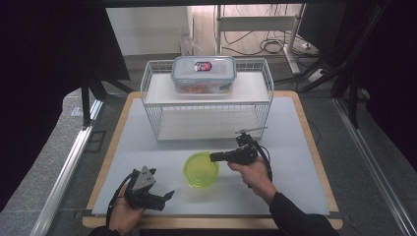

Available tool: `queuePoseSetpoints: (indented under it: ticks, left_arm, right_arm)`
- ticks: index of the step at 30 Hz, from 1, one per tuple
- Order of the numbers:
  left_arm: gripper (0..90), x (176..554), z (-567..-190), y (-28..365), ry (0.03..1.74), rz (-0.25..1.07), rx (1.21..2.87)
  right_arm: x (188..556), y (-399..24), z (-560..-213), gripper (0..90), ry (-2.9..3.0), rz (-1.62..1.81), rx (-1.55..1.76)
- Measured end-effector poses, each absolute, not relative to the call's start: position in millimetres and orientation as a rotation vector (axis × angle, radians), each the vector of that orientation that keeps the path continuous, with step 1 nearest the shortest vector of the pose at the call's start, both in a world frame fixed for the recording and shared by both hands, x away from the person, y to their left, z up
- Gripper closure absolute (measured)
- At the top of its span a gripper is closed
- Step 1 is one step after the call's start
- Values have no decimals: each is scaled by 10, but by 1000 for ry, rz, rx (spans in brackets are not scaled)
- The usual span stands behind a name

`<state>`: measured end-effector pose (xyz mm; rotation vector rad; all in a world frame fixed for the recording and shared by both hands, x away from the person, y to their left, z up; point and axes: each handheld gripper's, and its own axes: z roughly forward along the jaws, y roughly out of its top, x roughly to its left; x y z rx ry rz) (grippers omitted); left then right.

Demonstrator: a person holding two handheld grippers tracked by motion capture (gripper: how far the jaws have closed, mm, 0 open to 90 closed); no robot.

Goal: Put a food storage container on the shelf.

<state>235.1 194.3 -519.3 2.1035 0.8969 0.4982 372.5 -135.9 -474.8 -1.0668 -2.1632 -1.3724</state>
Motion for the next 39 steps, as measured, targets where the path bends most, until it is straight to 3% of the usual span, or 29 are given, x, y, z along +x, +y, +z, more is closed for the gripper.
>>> queuePoseSetpoints:
  ticks: [39]
  left_arm:
    - [25,2356,-5192,1953,893,495,2084]
  right_arm:
    - [4110,-1726,-3225,842,-2025,-1758,-1049]
